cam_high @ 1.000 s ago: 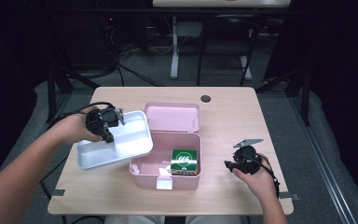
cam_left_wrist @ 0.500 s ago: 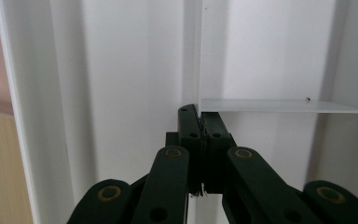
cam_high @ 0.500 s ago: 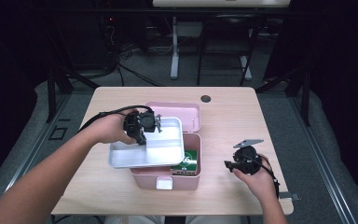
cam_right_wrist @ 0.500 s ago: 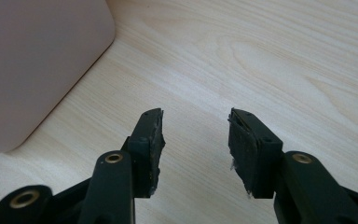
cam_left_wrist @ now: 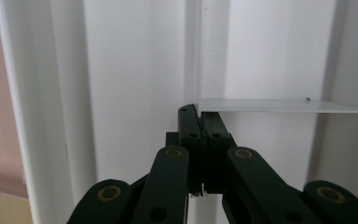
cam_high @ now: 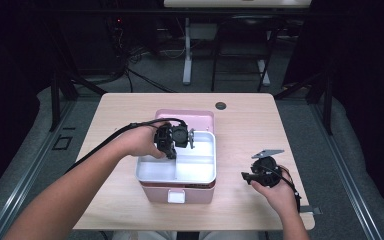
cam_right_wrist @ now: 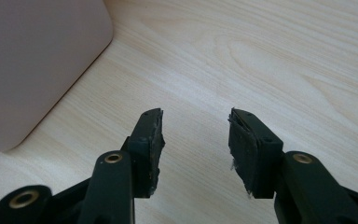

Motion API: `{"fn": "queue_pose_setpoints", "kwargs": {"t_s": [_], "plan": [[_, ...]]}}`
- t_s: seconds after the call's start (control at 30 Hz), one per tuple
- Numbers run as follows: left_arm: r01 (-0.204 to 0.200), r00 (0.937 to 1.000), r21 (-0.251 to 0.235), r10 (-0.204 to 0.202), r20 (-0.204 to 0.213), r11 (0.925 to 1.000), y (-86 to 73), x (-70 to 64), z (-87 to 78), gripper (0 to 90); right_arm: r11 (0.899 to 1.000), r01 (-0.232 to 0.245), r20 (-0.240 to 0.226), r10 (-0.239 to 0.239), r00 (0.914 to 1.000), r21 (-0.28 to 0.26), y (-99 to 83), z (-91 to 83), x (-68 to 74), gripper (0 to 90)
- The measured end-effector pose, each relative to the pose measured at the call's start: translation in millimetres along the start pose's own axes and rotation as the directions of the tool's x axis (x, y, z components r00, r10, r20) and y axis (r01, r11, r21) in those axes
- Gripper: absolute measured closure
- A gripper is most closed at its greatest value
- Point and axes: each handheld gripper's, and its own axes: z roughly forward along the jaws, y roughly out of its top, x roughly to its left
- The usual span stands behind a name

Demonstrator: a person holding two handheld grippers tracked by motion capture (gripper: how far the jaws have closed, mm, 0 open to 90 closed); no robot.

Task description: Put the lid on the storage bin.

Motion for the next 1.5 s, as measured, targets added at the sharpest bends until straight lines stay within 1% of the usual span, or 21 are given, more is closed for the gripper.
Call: {"fn": "queue_pose_setpoints", "kwargs": {"t_s": [0.17, 0.27, 0.37, 0.47, 0.57, 0.67, 0.83, 0.9, 1.0, 1.03, 1.1, 1.13, 1.17, 1.2, 1.27, 1.3, 1.33, 1.37, 1.4, 1.43, 1.5], "plan": [[0.002, 1.0, 0.001, -0.002, 0.008, 1.0, 2.8, -1.1, 4.3, 89.3, 1.0, 0.004, 0.001, -0.004, 1.0, 0.003, 0.5, 1.1, 1.1, 54.1], [-0.006, 0.9999, 0.0, 0.006, 0.011, 1.0, 5.5, -2.5, 8.0, 89.3, 1.0, 0.01, 0.0, -0.01, 1.0, 0.005, 0.6, 1.6, 2.2, 54.0], [-0.007, 0.9999, 0.011, 0.007, 0.012, 0.9999, 6.6, -3.8, 13.0, 89.3, 1.0, 0.004, -0.003, -0.004, 1.0, 0.002, 0.2, 1.6, 2.5, 54.0], [-0.011, 0.9997, 0.025, 0.011, 0.021, 0.9996, 7.6, -3.9, 16.2, 89.3, 1.0, 0.004, -0.003, -0.004, 1.0, 0.003, -0.2, 1.9, 2.0, 54.0], [0.0, 0.9996, 0.026, 0.0, 0.027, 0.9997, 7.3, -4.4, 19.4, 89.3, 1.0, 0.004, -0.004, -0.004, 1.0, 0.005, -0.3, 2.3, 2.0, 54.0], [0.015, 0.9994, 0.014, -0.015, 0.031, 0.9998, 4.2, -4.2, 24.6, 89.2, 1.0, 0.009, -0.003, -0.009, 1.0, 0.004, -0.2, 2.8, 2.1, 53.9], [0.031, 0.9984, 0.013, -0.032, 0.046, 0.9994, 3.9, -5.5, 27.2, 89.3, 1.0, 0.007, -0.003, -0.007, 1.0, 0.005, -0.3, 2.7, 2.1, 53.9], [0.038, 0.9984, 0.004, -0.038, 0.041, 0.9993, 3.5, -7.1, 29.6, 89.3, 1.0, 0.007, -0.003, -0.007, 1.0, 0.004, -0.3, 2.8, 2.1, 53.8], [0.038, 0.9986, -0.002, -0.038, 0.036, 0.9993, 2.0, -7.4, 31.0, 89.0, 1.0, 0.007, -0.003, -0.007, 1.0, 0.004, -0.3, 2.7, 2.2, 53.8], [0.048, 0.9981, -0.022, -0.047, 0.041, 0.9986, -1.0, -7.0, 32.8, 88.9, 1.0, 0.006, -0.005, -0.006, 1.0, 0.003, -0.3, 2.7, 2.2, 53.6], [0.055, 0.9976, -0.023, -0.054, 0.044, 0.9982, -2.3, -6.7, 32.3, 88.8, 1.0, 0.006, -0.003, -0.006, 1.0, 0.004, -0.3, 2.8, 2.1, 53.6], [0.053, 0.9982, -0.018, -0.053, 0.029, 0.9984, -4.0, -7.3, 32.7, 86.4, 1.0, 0.007, -0.003, -0.007, 1.0, 0.004, 0.0, 3.1, 2.2, 53.4], [0.053, 0.9982, -0.018, -0.053, 0.029, 0.9984, -4.0, -7.3, 32.7, 84.9, 1.0, 0.007, -0.003, -0.007, 1.0, 0.004, 0.0, 3.1, 2.2, 53.4], [0.054, 0.9983, -0.011, -0.054, 0.019, 0.9985, -5.9, -7.7, 32.0, 84.9, 1.0, 0.005, -0.005, -0.005, 1.0, 0.003, 0.1, 3.1, 2.6, 53.4], [0.07, 0.9975, -0.001, -0.07, 0.006, 0.9976, -10.4, -7.9, 29.1, 79.6, 1.0, 0.005, -0.008, -0.005, 1.0, 0.004, 1.0, 3.7, 4.0, 53.2], [0.077, 0.997, -0.005, -0.077, 0.01, 0.997, -13.8, -7.7, 27.8, 79.5, 1.0, 0.006, -0.009, -0.006, 0.9999, 0.007, 1.3, 4.1, 4.4, 53.2], [0.091, 0.9958, -0.007, -0.091, 0.005, 0.9958, -16.8, -7.8, 26.9, 79.5, 1.0, 0.012, -0.009, -0.012, 0.9999, 0.013, 2.0, 4.5, 5.0, 53.2], [0.107, 0.9942, -0.008, -0.107, 0.011, 0.9943, -20.3, -7.7, 26.1, 79.2, 1.0, 0.019, -0.007, -0.019, 0.9998, 0.014, 2.7, 5.1, 5.4, 53.3], [0.112, 0.9937, -0.011, -0.112, 0.009, 0.9937, -23.9, -7.6, 25.7, 79.0, 1.0, 0.018, -0.009, -0.017, 0.9998, 0.017, 3.5, 5.3, 6.6, 53.2], [0.123, 0.9924, -0.004, -0.123, 0.007, 0.9924, -27.3, -7.7, 24.8, 78.8, 1.0, 0.022, -0.014, -0.022, 0.9997, 0.017, 4.6, 5.7, 7.5, 53.2], [0.155, 0.9879, -0.018, -0.155, 0.005, 0.9877, -34.8, -8.4, 23.6, 77.9, 0.999, 0.034, -0.016, -0.034, 0.9993, 0.019, 7.6, 5.7, 8.9, 53.2]]}}
